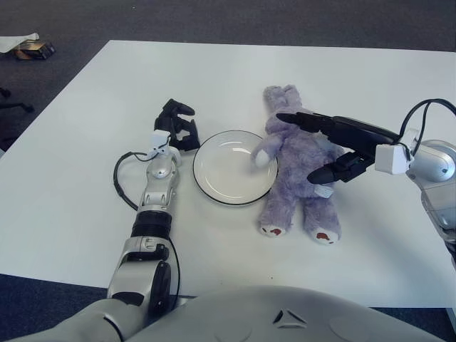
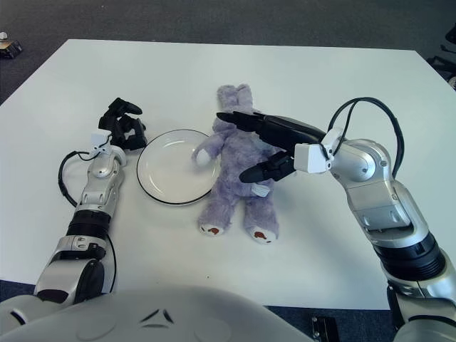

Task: Put the doll into the plate.

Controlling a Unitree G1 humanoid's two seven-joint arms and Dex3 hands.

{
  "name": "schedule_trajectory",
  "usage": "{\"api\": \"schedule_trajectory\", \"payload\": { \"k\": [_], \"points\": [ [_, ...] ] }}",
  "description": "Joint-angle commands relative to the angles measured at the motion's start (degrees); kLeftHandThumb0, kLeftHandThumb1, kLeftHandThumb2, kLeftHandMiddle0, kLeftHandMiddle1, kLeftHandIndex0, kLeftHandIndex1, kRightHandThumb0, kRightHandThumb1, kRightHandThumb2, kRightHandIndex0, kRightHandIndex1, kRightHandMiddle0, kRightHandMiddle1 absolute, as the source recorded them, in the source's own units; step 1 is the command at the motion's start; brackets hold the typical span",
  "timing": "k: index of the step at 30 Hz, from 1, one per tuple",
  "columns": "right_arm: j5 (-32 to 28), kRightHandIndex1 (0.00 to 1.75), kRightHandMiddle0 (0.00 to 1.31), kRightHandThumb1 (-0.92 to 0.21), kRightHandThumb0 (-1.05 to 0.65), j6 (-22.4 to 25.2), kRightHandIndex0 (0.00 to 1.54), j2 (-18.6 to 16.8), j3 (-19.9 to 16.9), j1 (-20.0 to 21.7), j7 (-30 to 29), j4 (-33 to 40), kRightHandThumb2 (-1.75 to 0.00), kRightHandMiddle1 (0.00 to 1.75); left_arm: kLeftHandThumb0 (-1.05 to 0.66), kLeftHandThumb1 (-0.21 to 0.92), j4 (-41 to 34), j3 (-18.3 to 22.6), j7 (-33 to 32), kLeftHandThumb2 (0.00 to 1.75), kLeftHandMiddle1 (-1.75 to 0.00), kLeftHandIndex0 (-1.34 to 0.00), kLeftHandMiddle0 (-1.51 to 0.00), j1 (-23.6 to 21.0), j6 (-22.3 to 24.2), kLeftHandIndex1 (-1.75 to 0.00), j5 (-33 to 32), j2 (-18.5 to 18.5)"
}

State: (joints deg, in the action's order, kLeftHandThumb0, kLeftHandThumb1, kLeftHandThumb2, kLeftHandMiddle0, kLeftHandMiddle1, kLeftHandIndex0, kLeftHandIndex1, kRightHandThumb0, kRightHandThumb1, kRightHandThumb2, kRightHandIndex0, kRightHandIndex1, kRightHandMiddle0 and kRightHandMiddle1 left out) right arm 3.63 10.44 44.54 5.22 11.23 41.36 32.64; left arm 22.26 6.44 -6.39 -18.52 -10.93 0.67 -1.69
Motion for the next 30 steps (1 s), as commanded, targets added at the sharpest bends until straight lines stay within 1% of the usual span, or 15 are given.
{"api": "schedule_trajectory", "payload": {
  "k": [1, 13, 27, 30],
  "points": [
    [-0.7, 0.01, 0.00, -0.92, -1.05, -0.2, 0.02, -0.9, -0.8, -1.6, -0.5, 0.0, -0.44, 0.00, -0.01, 0.23, 0.8, -0.5, -0.3, 1.42, -1.75, -0.55, -0.56, 3.0, 2.0, -1.75, 0.1, 0.9],
    [-0.5, 0.02, 0.00, -0.92, -1.05, 1.5, 0.04, -0.9, -1.1, -3.0, 0.2, 1.5, -0.44, 0.00, -0.01, 0.24, -0.5, -0.6, -0.6, 1.42, -1.75, -0.55, -0.56, 3.4, 3.1, -1.75, 0.0, 1.2],
    [0.8, 0.04, 0.04, -0.92, -1.05, 0.5, 0.08, -0.5, -1.6, -5.5, -0.4, 3.2, -0.47, 0.03, -0.01, 0.25, -1.7, -0.8, -0.4, 1.40, -1.75, -0.54, -0.55, 3.9, 3.6, -1.75, 0.1, 1.3],
    [1.0, 0.04, 0.01, -0.92, -1.05, 0.4, 0.09, -0.1, -1.7, -5.9, -0.1, 3.4, -0.47, 0.10, -0.01, 0.25, -1.8, -0.8, -0.3, 1.40, -1.75, -0.54, -0.55, 3.9, 3.7, -1.75, 0.1, 1.3]
  ]
}}
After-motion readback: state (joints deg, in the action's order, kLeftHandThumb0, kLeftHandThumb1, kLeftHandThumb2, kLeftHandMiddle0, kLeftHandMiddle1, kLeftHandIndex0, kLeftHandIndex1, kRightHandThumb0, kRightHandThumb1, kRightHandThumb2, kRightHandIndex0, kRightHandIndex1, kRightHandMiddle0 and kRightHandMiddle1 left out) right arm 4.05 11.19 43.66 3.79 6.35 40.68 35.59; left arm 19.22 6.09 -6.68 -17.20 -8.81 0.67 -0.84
